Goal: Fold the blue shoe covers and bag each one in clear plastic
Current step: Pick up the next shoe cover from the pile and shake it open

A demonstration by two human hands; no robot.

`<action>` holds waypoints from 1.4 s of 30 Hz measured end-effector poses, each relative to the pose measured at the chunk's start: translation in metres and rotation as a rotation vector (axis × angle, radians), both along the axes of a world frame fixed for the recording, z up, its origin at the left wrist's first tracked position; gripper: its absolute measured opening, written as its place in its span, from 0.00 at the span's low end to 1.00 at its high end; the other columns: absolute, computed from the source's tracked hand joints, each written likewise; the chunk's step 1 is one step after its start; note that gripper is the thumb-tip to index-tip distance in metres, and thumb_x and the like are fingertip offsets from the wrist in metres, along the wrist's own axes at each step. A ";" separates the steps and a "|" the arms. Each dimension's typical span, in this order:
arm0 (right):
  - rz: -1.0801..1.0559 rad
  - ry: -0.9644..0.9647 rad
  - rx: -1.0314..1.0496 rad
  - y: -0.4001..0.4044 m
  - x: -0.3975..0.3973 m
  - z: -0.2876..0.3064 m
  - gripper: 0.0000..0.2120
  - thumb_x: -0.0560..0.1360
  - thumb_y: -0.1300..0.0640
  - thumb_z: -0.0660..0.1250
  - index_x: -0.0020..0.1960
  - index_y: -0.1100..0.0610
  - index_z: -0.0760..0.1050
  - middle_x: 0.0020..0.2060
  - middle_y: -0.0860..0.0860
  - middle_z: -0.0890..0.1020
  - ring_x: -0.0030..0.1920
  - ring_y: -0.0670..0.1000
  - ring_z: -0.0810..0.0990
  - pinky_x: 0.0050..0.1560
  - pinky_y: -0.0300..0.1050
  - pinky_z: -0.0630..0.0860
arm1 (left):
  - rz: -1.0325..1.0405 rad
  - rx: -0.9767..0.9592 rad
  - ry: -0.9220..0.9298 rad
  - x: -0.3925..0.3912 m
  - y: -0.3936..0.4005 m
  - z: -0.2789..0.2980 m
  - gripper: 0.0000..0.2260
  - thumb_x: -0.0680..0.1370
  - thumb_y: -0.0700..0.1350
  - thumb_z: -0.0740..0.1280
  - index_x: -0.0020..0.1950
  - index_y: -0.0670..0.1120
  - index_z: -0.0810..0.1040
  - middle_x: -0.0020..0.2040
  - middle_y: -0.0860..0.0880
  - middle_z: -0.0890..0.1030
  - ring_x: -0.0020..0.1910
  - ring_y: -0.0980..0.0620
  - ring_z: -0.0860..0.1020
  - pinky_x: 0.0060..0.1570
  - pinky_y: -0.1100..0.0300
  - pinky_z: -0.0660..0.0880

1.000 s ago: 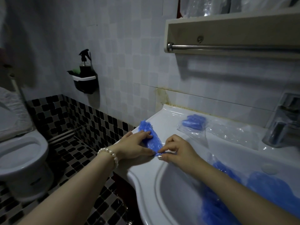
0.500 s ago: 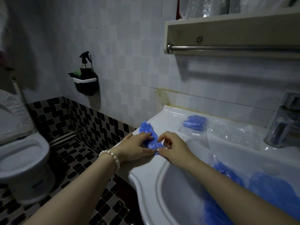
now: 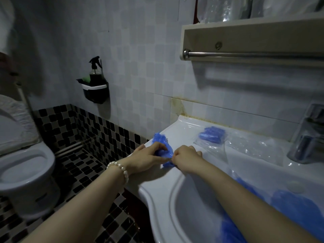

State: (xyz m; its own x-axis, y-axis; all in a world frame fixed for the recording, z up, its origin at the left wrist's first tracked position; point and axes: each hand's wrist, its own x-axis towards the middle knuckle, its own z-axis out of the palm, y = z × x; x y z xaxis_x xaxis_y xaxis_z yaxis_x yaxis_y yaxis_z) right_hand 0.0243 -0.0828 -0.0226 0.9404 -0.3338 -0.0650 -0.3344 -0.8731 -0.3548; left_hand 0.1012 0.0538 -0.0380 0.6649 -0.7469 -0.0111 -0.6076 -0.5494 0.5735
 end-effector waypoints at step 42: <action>0.091 -0.346 0.127 -0.011 -0.003 -0.022 0.11 0.75 0.55 0.66 0.34 0.51 0.76 0.44 0.47 0.72 0.54 0.52 0.71 0.51 0.45 0.62 | -0.059 -0.154 -0.037 0.017 0.004 -0.015 0.07 0.65 0.63 0.62 0.39 0.64 0.74 0.63 0.59 0.76 0.67 0.60 0.69 0.70 0.48 0.60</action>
State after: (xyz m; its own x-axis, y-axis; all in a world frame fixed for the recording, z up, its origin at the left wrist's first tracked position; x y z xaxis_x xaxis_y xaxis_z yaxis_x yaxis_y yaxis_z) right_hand 0.0217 -0.0938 -0.0450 0.9392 -0.2580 0.2266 -0.0992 -0.8355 -0.5404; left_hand 0.1181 0.0582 -0.0529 0.6174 -0.7759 0.1298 -0.6586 -0.4196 0.6247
